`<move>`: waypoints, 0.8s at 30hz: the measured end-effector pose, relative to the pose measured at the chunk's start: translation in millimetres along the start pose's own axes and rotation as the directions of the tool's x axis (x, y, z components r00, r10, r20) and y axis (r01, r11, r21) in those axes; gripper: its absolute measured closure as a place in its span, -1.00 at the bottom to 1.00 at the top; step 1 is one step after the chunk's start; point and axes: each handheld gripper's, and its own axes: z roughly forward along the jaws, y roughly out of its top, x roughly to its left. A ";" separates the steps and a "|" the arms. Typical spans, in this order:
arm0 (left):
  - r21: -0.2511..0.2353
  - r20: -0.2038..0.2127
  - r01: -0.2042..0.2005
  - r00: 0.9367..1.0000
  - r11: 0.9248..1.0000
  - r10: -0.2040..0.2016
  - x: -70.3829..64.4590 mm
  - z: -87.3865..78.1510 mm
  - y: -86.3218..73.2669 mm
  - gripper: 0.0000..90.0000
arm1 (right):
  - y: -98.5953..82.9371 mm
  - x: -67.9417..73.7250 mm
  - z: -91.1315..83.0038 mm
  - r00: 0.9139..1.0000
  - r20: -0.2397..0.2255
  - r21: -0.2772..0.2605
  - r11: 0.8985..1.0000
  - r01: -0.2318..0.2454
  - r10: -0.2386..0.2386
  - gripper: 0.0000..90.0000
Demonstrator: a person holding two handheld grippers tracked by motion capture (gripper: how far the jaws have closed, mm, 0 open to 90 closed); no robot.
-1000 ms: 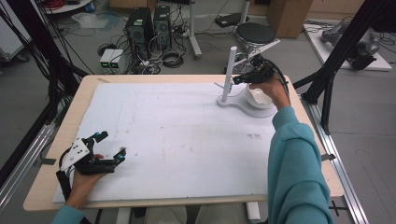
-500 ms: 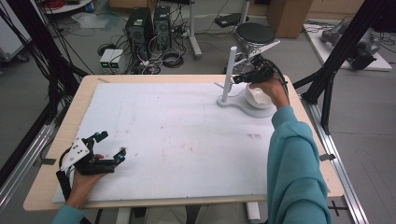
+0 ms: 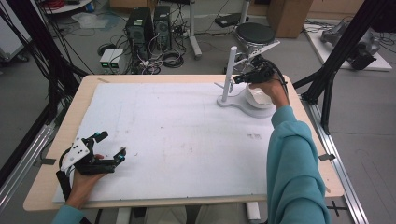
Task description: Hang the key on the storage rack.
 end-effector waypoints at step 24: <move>0.001 -0.013 0.008 1.000 1.000 -0.008 0.7 0.2 0.1 -0.96 | -4.8 42.8 -31.1 0.984 0.167 -0.089 0.994 0.070 -0.054 -0.83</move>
